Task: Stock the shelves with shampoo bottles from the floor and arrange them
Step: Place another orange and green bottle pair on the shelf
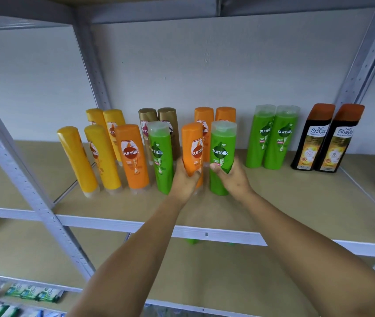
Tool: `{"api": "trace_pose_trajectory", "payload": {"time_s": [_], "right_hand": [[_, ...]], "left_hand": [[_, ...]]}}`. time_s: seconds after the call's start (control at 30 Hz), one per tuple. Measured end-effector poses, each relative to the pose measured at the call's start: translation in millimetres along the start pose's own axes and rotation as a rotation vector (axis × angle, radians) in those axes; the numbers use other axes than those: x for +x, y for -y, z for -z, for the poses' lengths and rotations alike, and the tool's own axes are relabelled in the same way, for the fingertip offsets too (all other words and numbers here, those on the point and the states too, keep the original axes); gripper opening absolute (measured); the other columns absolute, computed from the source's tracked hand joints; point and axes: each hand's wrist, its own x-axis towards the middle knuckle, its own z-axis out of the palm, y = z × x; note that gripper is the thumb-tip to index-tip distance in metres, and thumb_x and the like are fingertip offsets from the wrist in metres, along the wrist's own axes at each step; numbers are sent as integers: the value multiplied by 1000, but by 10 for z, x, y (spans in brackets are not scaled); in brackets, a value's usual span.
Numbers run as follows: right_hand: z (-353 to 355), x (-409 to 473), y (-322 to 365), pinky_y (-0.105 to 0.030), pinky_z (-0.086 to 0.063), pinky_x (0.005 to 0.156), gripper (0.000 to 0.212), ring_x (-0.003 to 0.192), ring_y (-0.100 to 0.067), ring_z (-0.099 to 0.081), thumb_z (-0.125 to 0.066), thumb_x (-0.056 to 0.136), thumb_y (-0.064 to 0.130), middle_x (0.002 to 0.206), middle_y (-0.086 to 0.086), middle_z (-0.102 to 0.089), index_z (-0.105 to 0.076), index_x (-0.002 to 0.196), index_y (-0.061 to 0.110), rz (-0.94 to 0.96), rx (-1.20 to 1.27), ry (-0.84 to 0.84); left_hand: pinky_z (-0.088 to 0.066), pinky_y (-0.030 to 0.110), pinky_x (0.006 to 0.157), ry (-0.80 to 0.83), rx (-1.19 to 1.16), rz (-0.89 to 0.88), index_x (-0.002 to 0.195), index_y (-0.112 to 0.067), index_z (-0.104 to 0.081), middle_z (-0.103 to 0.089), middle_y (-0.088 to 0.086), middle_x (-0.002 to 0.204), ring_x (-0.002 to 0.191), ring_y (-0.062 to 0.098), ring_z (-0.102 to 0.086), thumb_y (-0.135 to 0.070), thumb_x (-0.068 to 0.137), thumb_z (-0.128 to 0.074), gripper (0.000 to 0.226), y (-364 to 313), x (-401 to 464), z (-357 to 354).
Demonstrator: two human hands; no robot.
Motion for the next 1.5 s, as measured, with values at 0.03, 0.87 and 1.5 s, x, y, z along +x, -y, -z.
{"api": "trace_pose_trajectory", "payload": {"time_s": [0.03, 0.87, 1.5], "right_hand": [[6, -17, 6, -43, -53, 91, 68, 106, -14, -63, -71, 71, 62, 115, 3, -67, -53, 123, 22, -9, -22, -6], [24, -1717, 362, -42, -20, 112, 59, 141, -28, -23, -44, 95, 47, 150, -13, -32, -38, 141, 10, -53, -931, 77], [-158, -3385, -79, -41, -26, 111, 62, 137, -29, -31, -42, 94, 49, 149, -14, -36, -35, 142, 11, -200, -959, 495]], "left_hand": [[-38, 26, 93, 4, 8, -1, 144, -20, -25, -45, -2, 130, 113, 9, -45, -23, 92, -61, 64, 10, -16, 9], [-14, 46, 117, 235, 959, -139, 148, -15, -27, -19, 8, 156, 144, 27, -13, -42, 95, -42, 61, 120, -1259, 563], [-19, 46, 115, 387, 1023, 169, 144, -14, -32, -31, 8, 151, 141, 27, -22, -41, 94, -43, 58, 875, -3089, 707]]}}
